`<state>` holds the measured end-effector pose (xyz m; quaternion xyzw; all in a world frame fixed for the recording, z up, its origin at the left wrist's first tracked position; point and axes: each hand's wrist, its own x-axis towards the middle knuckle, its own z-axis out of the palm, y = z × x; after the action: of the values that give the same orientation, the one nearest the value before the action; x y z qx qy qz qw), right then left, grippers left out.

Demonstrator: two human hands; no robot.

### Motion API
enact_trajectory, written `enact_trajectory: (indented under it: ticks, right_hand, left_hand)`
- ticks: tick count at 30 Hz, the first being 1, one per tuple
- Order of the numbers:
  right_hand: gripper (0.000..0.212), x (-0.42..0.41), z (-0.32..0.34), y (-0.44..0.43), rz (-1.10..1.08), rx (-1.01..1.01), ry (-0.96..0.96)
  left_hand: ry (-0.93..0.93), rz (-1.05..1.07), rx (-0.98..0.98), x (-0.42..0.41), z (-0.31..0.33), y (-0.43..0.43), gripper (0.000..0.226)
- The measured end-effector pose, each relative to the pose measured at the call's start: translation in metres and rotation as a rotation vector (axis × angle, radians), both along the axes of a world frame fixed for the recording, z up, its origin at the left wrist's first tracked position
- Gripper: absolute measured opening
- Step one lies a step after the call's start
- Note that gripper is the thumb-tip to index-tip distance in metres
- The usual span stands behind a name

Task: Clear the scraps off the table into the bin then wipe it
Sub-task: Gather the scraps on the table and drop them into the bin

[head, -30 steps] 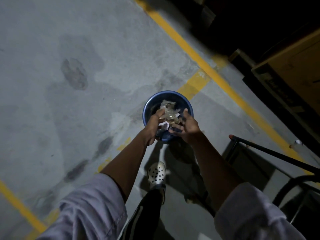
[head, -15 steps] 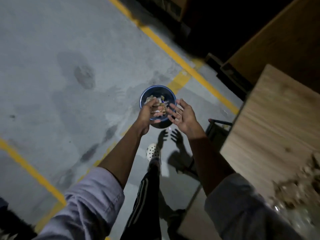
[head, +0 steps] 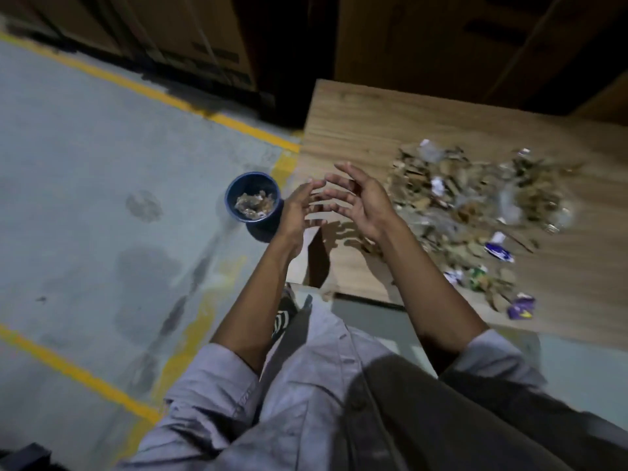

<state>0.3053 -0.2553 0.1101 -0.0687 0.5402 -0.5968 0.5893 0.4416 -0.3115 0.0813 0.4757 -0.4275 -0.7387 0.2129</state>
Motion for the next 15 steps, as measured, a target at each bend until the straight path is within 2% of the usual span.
enact_trajectory:
  ticks: [5, 10, 11, 13, 14, 15]
  right_hand:
    - [0.037, -0.063, 0.003, 0.136, -0.161, 0.047, 0.084]
    - [0.029, -0.114, -0.008, 0.229, -0.308, 0.112, 0.139]
    - [0.026, -0.122, -0.015, 0.242, -0.335, 0.133, 0.182]
    - [0.022, -0.136, -0.033, 0.261, -0.405, 0.178, 0.313]
    - [0.020, -0.142, -0.044, 0.270, -0.433, 0.219, 0.423]
    - [0.020, -0.147, -0.055, 0.279, -0.445, 0.261, 0.551]
  left_hand:
    - [-0.020, -0.146, 0.036, -0.063, 0.005, 0.103, 0.041]
    - [-0.109, -0.219, 0.040, -0.115, 0.002, 0.165, 0.027]
    - [-0.201, -0.253, -0.031, -0.125, -0.004, 0.174, 0.030]
    - [-0.581, -0.381, -0.350, -0.138, -0.026, 0.192, 0.058]
    - [-0.742, -0.382, -0.493, -0.141, -0.034, 0.202, 0.074]
    - [-0.808, -0.328, -0.551, -0.143, -0.040, 0.212, 0.085]
